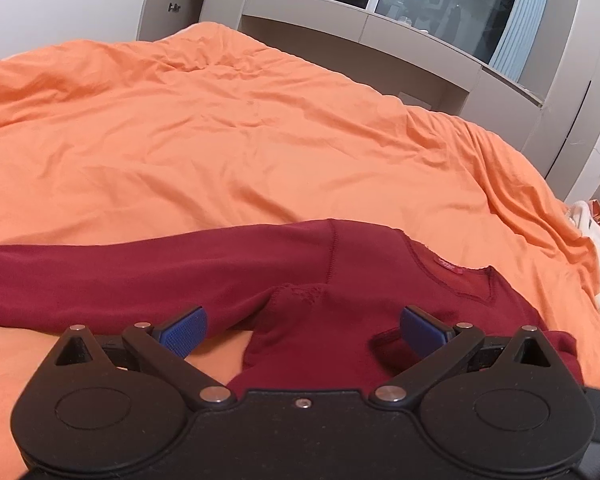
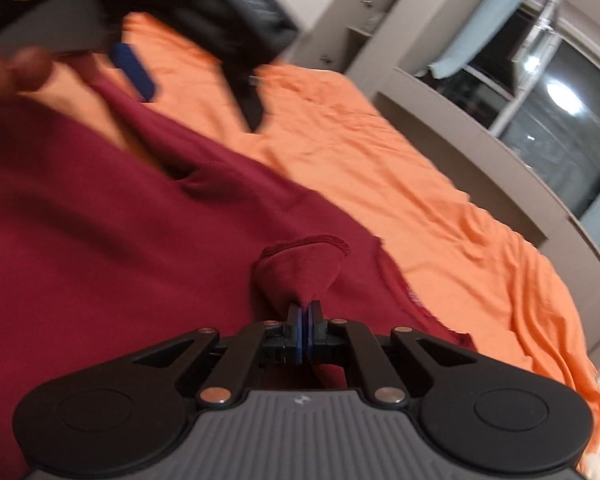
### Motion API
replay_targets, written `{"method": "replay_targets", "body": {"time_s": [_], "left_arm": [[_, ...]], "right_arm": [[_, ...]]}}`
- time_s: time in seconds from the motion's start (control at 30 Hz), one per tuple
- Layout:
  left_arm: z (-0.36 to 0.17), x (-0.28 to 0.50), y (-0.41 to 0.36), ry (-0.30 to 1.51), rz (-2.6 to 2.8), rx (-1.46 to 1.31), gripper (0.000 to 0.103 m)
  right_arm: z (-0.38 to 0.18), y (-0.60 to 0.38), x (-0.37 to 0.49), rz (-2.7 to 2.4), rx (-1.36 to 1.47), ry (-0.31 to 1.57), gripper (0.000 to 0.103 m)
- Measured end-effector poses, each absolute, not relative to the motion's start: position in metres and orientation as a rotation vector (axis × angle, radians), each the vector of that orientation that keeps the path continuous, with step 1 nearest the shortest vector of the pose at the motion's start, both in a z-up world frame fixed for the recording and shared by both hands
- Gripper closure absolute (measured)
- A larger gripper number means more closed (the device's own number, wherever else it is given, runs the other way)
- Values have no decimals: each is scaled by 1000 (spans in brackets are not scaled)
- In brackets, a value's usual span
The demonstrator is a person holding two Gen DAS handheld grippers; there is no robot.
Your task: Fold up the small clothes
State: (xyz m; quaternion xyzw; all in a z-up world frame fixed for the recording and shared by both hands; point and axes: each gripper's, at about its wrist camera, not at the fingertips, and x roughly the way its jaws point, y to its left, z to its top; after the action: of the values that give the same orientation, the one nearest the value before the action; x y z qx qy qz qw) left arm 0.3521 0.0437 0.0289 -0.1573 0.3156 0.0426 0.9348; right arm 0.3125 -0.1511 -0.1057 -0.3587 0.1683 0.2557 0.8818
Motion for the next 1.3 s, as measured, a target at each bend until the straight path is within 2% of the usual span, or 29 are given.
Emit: {"method": "replay_targets", "body": {"time_s": [0.07,0.17,0.23,0.43,0.53,0.8,0.97,1.07,1.1,1.13,1.2,1.3], "left_arm": [[27,355,40,651,66,-334,1],[24,360,32,657,28,-338,1],[22,365,25,660,9,-330,1],[9,382,8,704,-14,-324,0],[-1,391,-1,750,11,-281,0],[-20,393,-10,822,32,-194,1],[-25,392,-20,845,25,-134,1],[-29,392,-25,855,24,-95,1],[-29,392,-26,856,24,-88,1],[-30,392,-26,857,24,-84,0],[-30,393,-28,858,21,-78,1],[-30,393,-29,860,17,-66,1]], "right_arm": [[-113,-148,300,567,-775,350,97],[-114,-153,287,641,-772,351,88],[-111,-159,279,660,-748,346,69],[-85,-203,280,650,-546,408,33],[-74,-240,299,566,-404,449,22],[-78,-369,380,173,57,559,13],[-96,-423,414,72,308,575,13],[-111,-446,433,59,435,609,28],[-116,-452,436,56,452,618,39],[-118,-455,439,57,465,620,59],[-122,-463,437,68,479,613,87],[-113,-465,431,88,443,581,94]]}}
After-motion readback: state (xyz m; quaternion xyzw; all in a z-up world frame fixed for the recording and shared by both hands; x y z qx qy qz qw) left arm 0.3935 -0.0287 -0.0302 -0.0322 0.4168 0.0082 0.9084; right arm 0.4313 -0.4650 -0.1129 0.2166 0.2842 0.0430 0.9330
